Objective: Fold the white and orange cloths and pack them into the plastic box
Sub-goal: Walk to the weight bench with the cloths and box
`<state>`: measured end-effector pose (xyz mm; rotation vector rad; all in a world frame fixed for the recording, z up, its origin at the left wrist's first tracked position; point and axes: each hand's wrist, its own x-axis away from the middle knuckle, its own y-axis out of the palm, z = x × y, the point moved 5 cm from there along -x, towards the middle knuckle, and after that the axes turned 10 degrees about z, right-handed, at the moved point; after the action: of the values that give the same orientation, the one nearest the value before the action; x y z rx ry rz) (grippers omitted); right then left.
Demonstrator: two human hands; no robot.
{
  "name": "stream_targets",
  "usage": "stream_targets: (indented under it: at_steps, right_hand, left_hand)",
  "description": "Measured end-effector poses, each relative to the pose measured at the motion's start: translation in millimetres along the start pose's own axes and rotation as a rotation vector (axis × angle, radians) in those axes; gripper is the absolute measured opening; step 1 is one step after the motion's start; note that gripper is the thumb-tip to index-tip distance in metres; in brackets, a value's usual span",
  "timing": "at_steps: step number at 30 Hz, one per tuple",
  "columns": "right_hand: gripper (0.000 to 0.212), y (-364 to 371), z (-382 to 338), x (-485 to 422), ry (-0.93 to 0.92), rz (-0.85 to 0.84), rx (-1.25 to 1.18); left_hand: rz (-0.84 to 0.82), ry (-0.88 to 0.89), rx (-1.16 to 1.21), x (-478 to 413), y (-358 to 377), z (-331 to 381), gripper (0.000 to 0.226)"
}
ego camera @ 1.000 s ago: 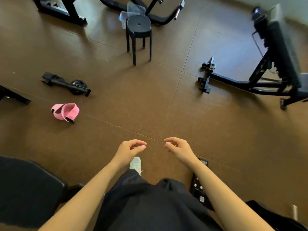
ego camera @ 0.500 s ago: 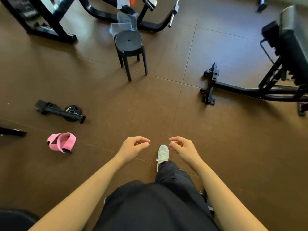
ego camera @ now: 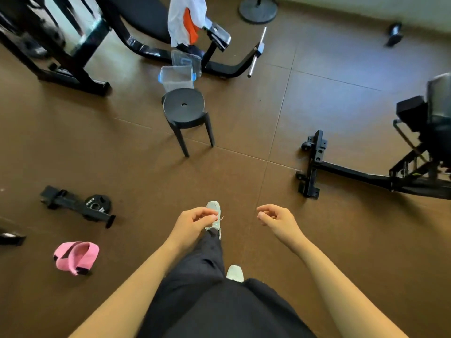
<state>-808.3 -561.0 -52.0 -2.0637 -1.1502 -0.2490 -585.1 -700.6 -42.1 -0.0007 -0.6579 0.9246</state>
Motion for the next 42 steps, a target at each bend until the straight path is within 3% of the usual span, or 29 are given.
stream_targets:
  at_steps: [13,26,37,42]
  right_hand:
    - [0.020,-46,-152,-217,0.010,0.061,-0.036]
    - [0.013,-123,-225,-487,0.028,-0.022,-0.085]
    - [0.016,-177,-327,-681,-0.029,-0.136,0.035]
    - [0.013,-161,-383,-764,-0.020,-0.194,0.094]
  left_hand:
    - [-0.065,0.074,-0.112,-263,-39,144,0.017]
    - [0.006,0.021,-0.279,-485,5,283,0.014]
    - [0.181,-0.065,-0.084,-631,-27,385,0.015]
    - [0.142,-0.121,-0.031,-726,-41,413,0.013]
